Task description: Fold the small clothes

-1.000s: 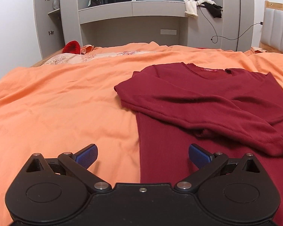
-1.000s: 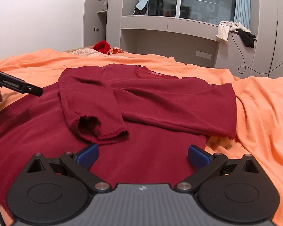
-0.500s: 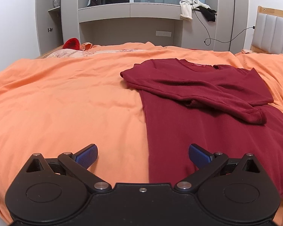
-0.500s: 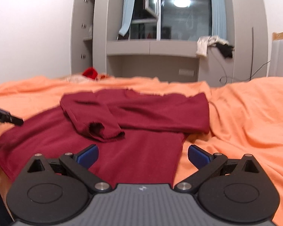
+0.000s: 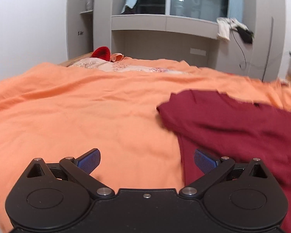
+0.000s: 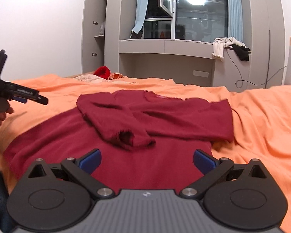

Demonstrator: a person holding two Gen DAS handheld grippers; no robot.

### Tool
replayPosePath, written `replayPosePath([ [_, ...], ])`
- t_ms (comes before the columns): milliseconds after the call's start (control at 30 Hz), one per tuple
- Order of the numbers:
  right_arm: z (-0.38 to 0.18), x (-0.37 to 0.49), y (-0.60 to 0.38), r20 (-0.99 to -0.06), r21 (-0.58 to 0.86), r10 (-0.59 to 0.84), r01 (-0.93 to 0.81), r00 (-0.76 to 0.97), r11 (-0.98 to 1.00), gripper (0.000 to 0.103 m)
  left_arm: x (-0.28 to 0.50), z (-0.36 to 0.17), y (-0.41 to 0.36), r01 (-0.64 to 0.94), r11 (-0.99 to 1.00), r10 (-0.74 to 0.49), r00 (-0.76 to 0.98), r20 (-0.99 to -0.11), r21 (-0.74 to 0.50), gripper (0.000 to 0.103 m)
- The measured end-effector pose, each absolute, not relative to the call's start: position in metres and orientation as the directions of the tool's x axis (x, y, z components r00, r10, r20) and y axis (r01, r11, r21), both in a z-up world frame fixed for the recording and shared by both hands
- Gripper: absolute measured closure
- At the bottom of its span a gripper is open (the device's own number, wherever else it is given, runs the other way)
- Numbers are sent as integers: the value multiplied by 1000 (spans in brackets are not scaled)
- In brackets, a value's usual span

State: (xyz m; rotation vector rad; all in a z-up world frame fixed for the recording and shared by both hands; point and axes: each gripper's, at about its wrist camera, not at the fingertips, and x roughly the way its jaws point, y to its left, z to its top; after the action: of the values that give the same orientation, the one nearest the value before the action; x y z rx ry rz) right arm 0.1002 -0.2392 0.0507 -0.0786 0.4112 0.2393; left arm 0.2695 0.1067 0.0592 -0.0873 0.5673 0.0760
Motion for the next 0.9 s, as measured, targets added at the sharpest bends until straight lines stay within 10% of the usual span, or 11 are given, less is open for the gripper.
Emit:
replayPosePath([
  [267, 53, 169, -216, -428, -132, 188, -266, 884, 955, 0, 360, 51, 121, -77, 975, -42, 857, -514, -208, 3],
  [567, 26, 216, -224, -508, -55, 202, -266, 837, 962, 0, 421, 20, 123, -59, 958, -114, 820, -561, -282, 29],
  [700, 24, 217, -230, -514, -22, 219, -267, 830, 963, 0, 433, 10, 115, -39, 967, -121, 800, -588, -251, 94],
  [900, 25, 214, -228, -516, -33, 200, -253, 833, 967, 0, 420, 19, 119, -85, 966, -60, 845, -531, -245, 98],
])
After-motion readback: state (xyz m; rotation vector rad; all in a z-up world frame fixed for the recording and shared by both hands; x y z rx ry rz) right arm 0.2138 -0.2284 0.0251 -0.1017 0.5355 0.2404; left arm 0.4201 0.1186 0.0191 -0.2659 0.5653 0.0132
